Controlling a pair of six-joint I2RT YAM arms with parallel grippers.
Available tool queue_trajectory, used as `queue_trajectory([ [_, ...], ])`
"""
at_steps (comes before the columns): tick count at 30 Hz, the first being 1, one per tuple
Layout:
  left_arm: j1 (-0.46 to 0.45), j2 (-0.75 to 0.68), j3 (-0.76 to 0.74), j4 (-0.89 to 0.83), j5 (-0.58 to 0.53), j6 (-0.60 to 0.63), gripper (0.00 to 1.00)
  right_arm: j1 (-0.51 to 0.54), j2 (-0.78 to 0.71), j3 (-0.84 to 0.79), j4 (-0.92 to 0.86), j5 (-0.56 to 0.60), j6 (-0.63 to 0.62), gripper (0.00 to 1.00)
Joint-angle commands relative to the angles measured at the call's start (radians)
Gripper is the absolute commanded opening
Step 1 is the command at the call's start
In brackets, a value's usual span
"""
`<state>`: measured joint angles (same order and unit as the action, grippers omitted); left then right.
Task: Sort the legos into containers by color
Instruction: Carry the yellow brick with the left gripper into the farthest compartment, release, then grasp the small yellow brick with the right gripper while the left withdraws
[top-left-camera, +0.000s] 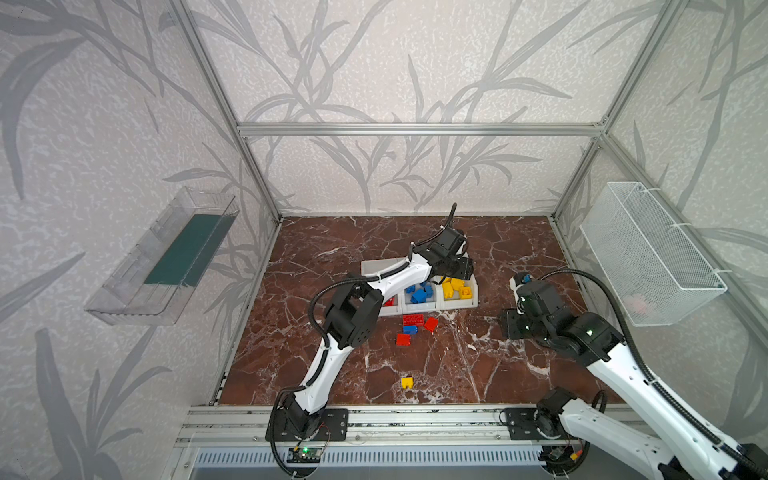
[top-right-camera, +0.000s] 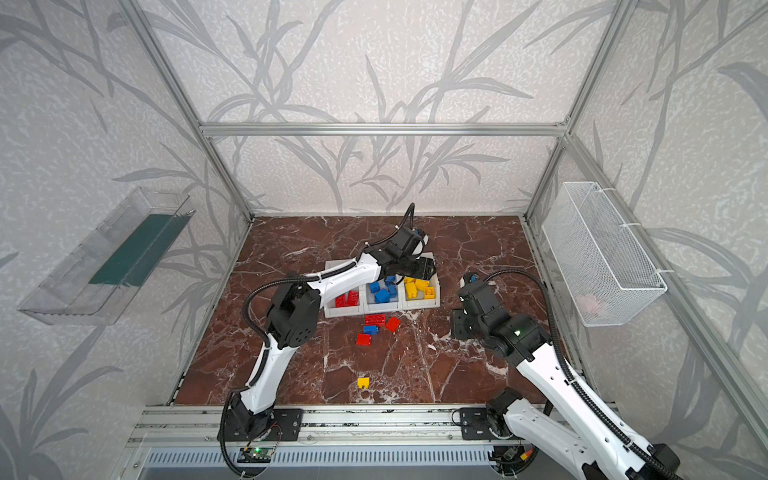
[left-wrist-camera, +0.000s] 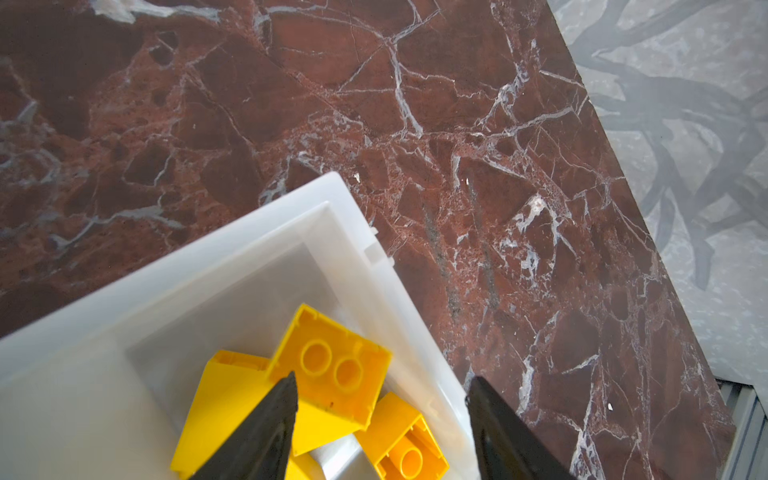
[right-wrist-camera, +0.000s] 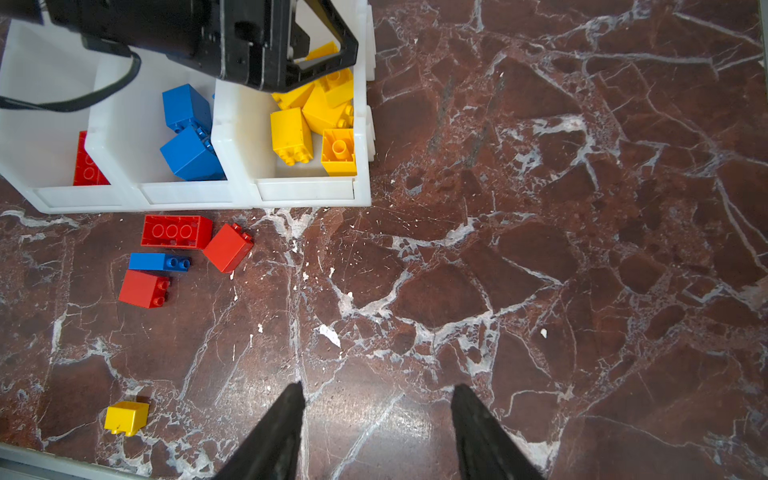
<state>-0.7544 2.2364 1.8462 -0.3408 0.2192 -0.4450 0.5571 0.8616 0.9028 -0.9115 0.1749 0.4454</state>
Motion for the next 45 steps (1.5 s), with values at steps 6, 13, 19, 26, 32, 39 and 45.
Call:
queue_trajectory([
  [6,0.066,-0.346,-0.319,0.162,-0.015,-0.039,0.68,0.007,0.027,-0.011,0.029,-0.143,-0.040,0.58],
  [13,0.179,-0.720,-0.718,0.206,-0.101,-0.059,0.68,0.268,0.124,-0.056,0.129,-0.128,-0.010,0.58],
  [19,0.234,-1.000,-0.944,0.085,-0.214,-0.031,0.71,0.522,0.361,-0.020,0.213,-0.145,0.038,0.59],
  [26,0.260,-1.269,-1.152,0.019,-0.311,-0.090,0.72,0.672,0.577,0.064,0.278,-0.176,0.001,0.59],
  [32,0.264,-1.421,-1.251,-0.024,-0.348,-0.141,0.72,0.738,0.719,0.154,0.284,-0.172,-0.058,0.59],
  [39,0.265,-1.484,-1.266,-0.072,-0.365,-0.150,0.72,0.779,0.870,0.264,0.250,-0.136,-0.217,0.59],
  [45,0.264,-1.514,-1.277,-0.089,-0.374,-0.164,0.72,0.780,0.917,0.288,0.256,-0.152,-0.330,0.58],
])
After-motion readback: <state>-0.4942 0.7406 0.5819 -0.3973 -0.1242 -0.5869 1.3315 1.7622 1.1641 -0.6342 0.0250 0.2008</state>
